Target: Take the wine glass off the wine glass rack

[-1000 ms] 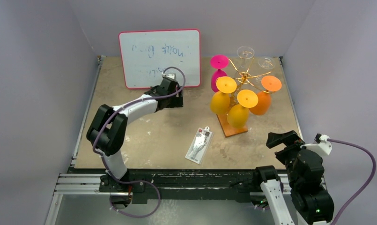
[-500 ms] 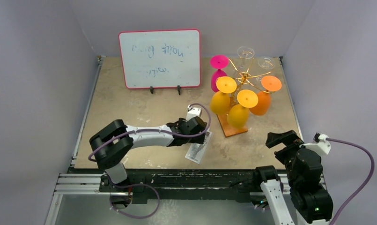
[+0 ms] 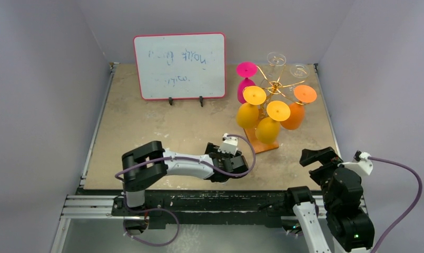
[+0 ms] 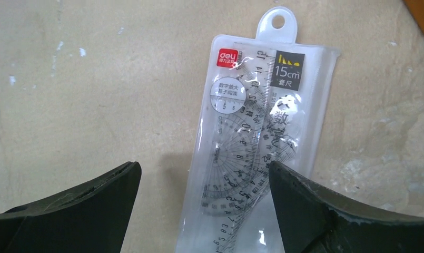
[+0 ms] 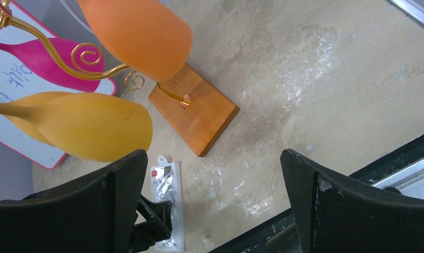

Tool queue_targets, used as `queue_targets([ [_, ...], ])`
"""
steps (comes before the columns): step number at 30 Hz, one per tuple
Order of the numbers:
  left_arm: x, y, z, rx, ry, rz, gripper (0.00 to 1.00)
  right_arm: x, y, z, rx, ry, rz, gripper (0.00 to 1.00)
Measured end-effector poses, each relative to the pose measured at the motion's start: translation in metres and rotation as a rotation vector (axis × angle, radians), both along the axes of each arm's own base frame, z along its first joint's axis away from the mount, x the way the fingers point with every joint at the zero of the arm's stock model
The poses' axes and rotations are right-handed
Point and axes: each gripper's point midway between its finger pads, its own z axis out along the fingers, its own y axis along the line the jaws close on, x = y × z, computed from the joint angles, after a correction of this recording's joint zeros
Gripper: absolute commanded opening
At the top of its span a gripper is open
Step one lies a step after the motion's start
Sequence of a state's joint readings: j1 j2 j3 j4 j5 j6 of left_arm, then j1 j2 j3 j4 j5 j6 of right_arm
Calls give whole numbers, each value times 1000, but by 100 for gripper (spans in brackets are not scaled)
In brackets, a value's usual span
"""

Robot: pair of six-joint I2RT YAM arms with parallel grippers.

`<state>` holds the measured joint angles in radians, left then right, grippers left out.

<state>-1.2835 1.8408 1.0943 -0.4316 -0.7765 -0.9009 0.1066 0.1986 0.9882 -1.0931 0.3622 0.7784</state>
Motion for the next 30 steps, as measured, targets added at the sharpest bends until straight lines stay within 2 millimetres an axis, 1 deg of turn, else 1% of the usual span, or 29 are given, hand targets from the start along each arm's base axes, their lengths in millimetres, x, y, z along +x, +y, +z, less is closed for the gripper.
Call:
queue_targets([
  [3,3,7,2,29,-32,36,92,-1,-2,1,4,-11,-12,100],
  [5,8,16,2,40,-45,72,92,-2,-2,1,7,-15,-18,100],
  [7,16,29,1,38,-50,118,92,-2,-2,1,9,-15,-19,100],
  [9,26,48,0,23,-49,178,92,-2,-2,1,10,-16,-20,100],
  [11,37,73,-1,14,-42,246,92,-2,-2,1,11,-16,-20,100],
  [12,44,93,0,11,-35,295,92,-2,-2,1,11,-16,-20,100],
  [13,49,106,0,6,-31,330,93,-2,-2,1,12,-16,-20,100],
  [15,58,139,0,-2,-17,416,95,-2,-2,1,11,-16,-20,100],
  [16,60,156,0,-2,-10,458,97,-2,-2,1,11,-16,-19,100],
  [20,69,216,0,-11,19,618,98,-1,3,1,9,-13,16,100],
  [22,69,238,0,-20,33,679,97,1,8,2,16,-16,42,100],
  [23,69,245,3,-22,37,696,97,1,9,2,19,-19,51,100],
  [25,67,248,10,-49,43,694,96,5,13,0,28,-18,69,100],
  [30,72,230,42,-167,20,615,98,9,17,-13,35,13,85,100],
])
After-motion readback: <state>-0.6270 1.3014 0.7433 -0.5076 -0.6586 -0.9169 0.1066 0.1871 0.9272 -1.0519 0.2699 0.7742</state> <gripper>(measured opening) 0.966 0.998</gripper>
